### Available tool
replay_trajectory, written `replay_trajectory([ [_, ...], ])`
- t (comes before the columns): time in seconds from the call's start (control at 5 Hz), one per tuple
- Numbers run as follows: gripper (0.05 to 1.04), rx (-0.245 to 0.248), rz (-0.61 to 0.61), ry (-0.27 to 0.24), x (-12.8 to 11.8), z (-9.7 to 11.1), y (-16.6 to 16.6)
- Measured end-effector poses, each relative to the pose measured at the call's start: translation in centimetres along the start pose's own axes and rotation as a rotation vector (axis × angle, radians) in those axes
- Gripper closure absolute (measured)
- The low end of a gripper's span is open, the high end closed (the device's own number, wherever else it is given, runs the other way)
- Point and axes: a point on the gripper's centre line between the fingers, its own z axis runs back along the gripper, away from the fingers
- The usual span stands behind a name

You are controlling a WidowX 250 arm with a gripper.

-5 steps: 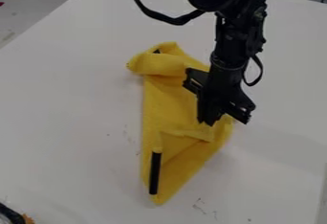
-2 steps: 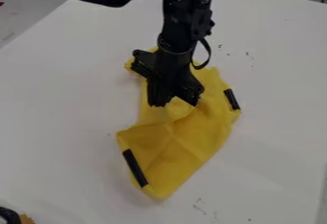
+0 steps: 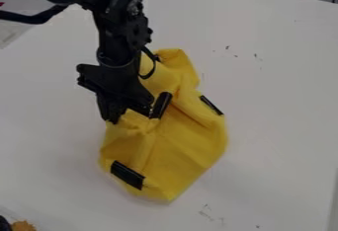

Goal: Unfold the cloth from the top right to the bottom left

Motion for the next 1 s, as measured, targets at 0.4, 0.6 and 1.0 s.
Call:
replay_trajectory([
  [0.4, 1.031, 0.051, 0.071, -0.023, -2.3, 0.5, 2.0],
  [0.6, 1.031, 0.057, 0.089, -0.021, -2.8, 0.2, 2.6],
  [1.0, 1.031, 0.039, 0.13, -0.066, -3.5, 0.8, 5.5],
])
